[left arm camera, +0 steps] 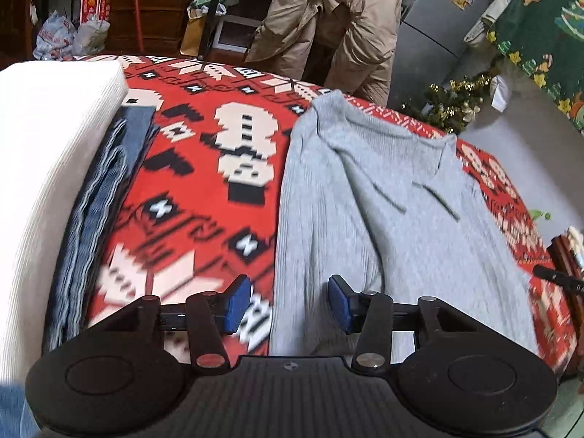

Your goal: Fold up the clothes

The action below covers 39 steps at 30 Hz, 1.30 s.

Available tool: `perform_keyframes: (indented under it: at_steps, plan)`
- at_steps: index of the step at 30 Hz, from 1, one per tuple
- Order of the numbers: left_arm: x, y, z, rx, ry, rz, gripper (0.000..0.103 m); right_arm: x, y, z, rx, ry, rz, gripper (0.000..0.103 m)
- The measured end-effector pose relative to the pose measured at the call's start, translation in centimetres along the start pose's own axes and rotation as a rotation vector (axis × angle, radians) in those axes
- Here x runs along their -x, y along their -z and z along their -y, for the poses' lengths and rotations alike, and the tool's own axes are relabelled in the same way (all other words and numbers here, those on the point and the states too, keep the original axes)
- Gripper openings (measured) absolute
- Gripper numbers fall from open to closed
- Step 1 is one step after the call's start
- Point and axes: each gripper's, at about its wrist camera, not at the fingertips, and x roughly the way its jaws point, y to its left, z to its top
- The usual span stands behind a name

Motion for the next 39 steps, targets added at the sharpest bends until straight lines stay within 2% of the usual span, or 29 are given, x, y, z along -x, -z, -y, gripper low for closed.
perform_keyframes:
  at_steps: [5,7,10,13,14,15,16,20,21,26,27,28,30,34,39]
  plan:
    - [0.9,2.2,1.1,-0.082,-0.068,0.033,0.038,0.8,1.9,0.2,-0.033,0.018,0.017,0.022]
    - [1.0,2.5,1.2,-0.093,-0.084,0.051,0.032,1.0,2.5,0.2,-0.048,0.012,0.020,0.022]
    - [1.4,2.9,0.4,-0.034,-0.045,0.097,0.028,1.2,3.1,0.1,-0.068,0.008,0.031,0.022]
    - [1.8,3.0,-1.0,0.080,0.017,0.139,0.026,1.6,3.7,0.1,-0.093,0.002,0.038,0.023]
    - [1.9,3.0,-1.4,0.112,0.028,0.144,0.024,1.7,3.9,0.1,-0.100,0.000,0.039,0.023]
    - [1.8,3.0,-1.7,0.132,0.034,0.145,0.016,1.8,4.0,0.2,-0.105,0.001,0.038,0.023]
    - [1.7,3.1,-1.6,0.122,0.026,0.138,0.014,1.9,4.2,0.2,-0.110,0.002,0.038,0.023]
    - [1.2,3.7,0.3,-0.008,-0.022,0.117,0.015,2.0,4.5,0.4,-0.118,0.009,0.034,0.023]
    - [1.2,3.8,0.9,-0.045,-0.040,0.119,0.019,2.0,4.6,0.4,-0.119,0.010,0.034,0.024]
    - [0.6,4.5,3.2,-0.204,-0.135,0.126,0.020,1.8,4.8,0.1,-0.099,0.025,0.032,0.023]
    - [0.5,4.5,3.2,-0.206,-0.139,0.123,0.018,1.7,4.8,-0.1,-0.091,0.030,0.031,0.024]
    - [0.5,4.4,3.1,-0.201,-0.134,0.120,0.010,1.6,4.8,-0.2,-0.080,0.035,0.033,0.024]
    - [0.6,4.2,2.8,-0.181,-0.139,0.128,0.003,1.5,4.7,-0.3,-0.069,0.045,0.039,0.024]
    - [1.7,4.0,2.3,-0.184,-0.240,0.214,0.002,1.3,4.2,-0.1,-0.068,0.055,0.048,0.024]
    - [2.7,2.1,-0.3,-0.130,-0.331,0.248,0.002,0.3,3.2,0.3,-0.067,0.086,0.047,0.024]
